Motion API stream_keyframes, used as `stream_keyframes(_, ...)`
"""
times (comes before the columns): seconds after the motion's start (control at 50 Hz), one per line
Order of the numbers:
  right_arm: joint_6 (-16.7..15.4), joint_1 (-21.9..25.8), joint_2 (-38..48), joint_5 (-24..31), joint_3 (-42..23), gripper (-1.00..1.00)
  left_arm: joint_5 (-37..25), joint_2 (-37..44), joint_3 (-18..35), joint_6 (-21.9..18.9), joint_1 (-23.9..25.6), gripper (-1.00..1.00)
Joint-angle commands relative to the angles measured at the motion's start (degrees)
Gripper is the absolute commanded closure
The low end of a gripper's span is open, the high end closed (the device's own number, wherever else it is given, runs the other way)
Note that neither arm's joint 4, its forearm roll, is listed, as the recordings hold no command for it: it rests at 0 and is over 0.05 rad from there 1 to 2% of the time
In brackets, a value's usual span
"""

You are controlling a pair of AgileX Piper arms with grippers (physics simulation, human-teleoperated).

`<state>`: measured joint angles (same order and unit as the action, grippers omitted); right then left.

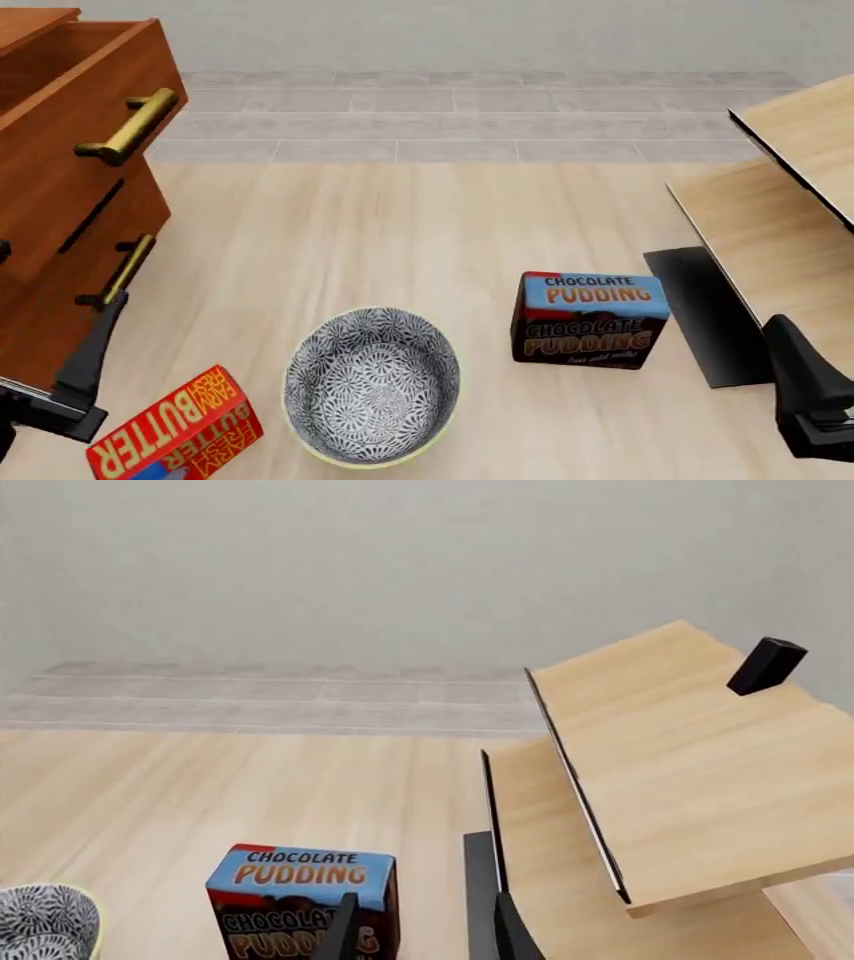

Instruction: Close the top drawer of the cabinet.

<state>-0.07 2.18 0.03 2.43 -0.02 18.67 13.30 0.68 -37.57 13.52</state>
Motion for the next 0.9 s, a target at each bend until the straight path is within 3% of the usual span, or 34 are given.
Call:
stream_keyframes(0.02,-0.04,0.18,0.00,-0.04,0.00,-1.00,7.74,6.82,-0.46,-5.73,1.85,-1.00)
stream_keyframes(0.1,-0.07,0.17,-0.01,-0.10,0.00,-1.00,9.65,8.45,-0.39,-6.79,2.06,-1.00)
stream_keyframes(0.12,-0.16,0.17,-0.01,-0.03,0.00,-1.00,13.84,11.58,-0.44,-10.00,2.71,-1.00)
stream_keyframes(0.28,-0.13,0.13,-0.01,0.08,0.01,-1.00,22.48,19.45,-0.65,-14.68,4.28,-1.00)
stream_keyframes(0.46,-0.14,0.12,-0.01,0.17,0.01,-1.00,27.95,25.85,0.35,-16.40,4.09,-1.00)
stream_keyframes(0.6,-0.17,0.34,-0.01,0.33,0.01,-1.00,37.08,34.83,0.26,-19.71,2.68,-1.00)
stream_keyframes(0.74,-0.23,0.16,-0.01,0.13,0.00,-1.00,39.19,38.61,1.55,-20.92,0.34,-1.00)
stream_keyframes(0.82,-0.26,0.05,-0.01,0.08,0.00,-1.00,43.42,42.04,1.26,-23.28,-0.35,-1.00)
stream_keyframes(0.84,-0.38,0.40,-0.01,-0.01,0.00,-1.00,47.08,45.43,2.33,-27.55,-2.08,-1.00)
stream_keyframes(0.9,-0.43,0.51,-0.01,-0.07,0.00,-1.00,47.02,47.13,3.93,-29.39,-3.08,-1.00)
